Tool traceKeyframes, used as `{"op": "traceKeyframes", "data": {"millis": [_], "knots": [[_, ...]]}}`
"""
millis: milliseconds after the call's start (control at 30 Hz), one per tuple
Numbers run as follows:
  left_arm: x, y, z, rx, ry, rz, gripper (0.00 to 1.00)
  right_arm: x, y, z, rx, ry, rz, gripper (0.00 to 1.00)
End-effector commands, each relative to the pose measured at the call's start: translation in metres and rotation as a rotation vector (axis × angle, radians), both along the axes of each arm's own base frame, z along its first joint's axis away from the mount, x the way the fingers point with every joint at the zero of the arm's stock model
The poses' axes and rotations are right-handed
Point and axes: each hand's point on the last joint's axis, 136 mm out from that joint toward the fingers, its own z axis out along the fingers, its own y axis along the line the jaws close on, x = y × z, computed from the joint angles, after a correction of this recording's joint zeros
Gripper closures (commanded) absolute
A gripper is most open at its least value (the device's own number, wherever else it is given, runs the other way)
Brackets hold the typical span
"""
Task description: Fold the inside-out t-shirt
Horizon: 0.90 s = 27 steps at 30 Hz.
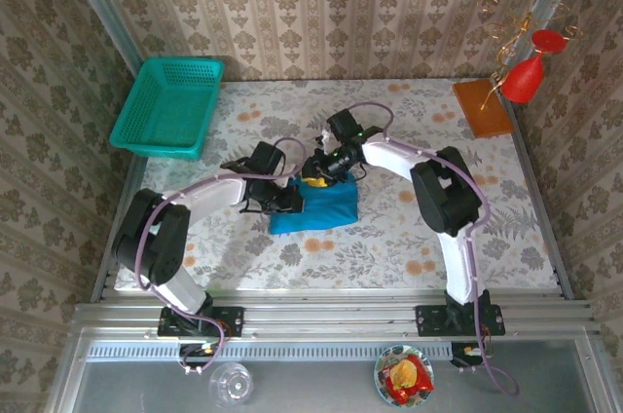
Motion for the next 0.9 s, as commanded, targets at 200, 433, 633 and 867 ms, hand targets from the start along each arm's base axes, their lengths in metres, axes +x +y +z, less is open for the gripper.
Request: {"op": "traceKeyframes", "data": {"millis": [200,433,633,867], "knots": [[-0.026,0.017,-0.047,0.107,0.108,-0.011,0.88,0.036,-0.04,-0.08,-0.182,0.088,-0.148,0.7],[-0.017,0.011,-0.018,0.068,0.049,-0.014,0.84,0.04,-0.029,-0.034,-0.089,0.03,-0.122,0.7],[0.028,0.014,0.045,0.003,-0.128,0.08,0.74,0.034,-0.025,0.049,0.005,-0.087,-0.089,0.69],[0.068,0.047,0.063,0.075,-0.191,0.157,0.64,0.004,-0.061,0.073,-0.126,-0.127,-0.076,0.65]]}}
